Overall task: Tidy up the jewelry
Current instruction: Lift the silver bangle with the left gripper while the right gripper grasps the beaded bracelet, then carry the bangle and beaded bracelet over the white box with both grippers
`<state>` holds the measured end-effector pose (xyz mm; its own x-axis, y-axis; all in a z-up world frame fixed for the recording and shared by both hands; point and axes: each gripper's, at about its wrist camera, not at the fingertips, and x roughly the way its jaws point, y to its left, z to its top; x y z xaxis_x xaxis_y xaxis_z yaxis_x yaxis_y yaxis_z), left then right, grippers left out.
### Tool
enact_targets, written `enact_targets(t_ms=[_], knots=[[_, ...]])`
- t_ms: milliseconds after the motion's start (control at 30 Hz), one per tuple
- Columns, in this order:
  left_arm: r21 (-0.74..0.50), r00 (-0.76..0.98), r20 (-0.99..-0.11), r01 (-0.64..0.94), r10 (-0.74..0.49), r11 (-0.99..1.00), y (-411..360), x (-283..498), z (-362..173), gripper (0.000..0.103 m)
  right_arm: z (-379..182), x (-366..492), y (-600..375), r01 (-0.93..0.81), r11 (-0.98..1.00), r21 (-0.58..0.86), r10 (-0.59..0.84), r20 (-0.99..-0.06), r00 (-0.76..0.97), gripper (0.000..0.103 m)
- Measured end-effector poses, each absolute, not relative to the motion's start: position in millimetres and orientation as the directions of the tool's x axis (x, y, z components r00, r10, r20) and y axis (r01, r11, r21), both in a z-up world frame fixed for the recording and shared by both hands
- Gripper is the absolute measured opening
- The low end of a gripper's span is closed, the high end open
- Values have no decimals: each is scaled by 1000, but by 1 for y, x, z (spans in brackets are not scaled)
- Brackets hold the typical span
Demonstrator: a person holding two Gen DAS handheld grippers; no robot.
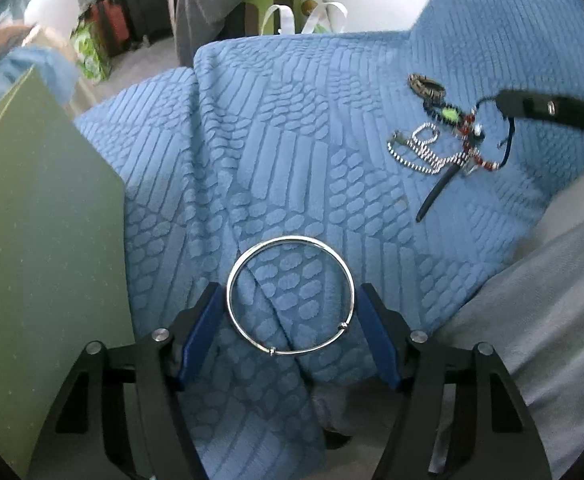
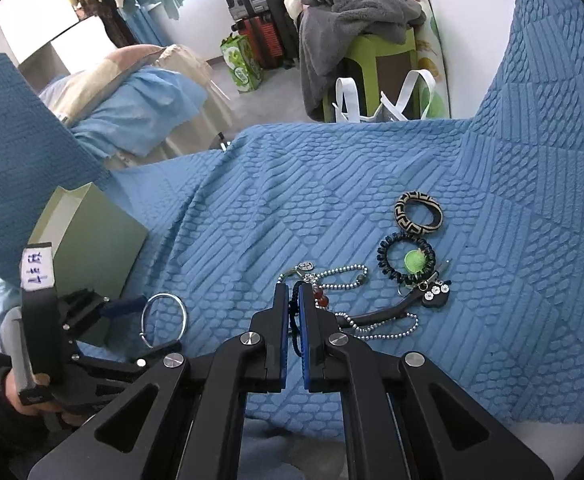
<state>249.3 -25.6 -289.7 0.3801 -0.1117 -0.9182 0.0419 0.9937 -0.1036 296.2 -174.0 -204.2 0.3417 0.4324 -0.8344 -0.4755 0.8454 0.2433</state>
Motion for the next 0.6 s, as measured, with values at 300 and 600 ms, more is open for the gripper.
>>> enact_targets(t_ms=[300,600], knots=[[-201,435,-882,2,-182,980,-16,240,-237,68,-168,282,-160,-484,847,221,437,-807,396,3],[-238,548,-816,-29,-184,971,9,227,-158,68,-109,264,-139,-487,852,194,450,-746,491,3]])
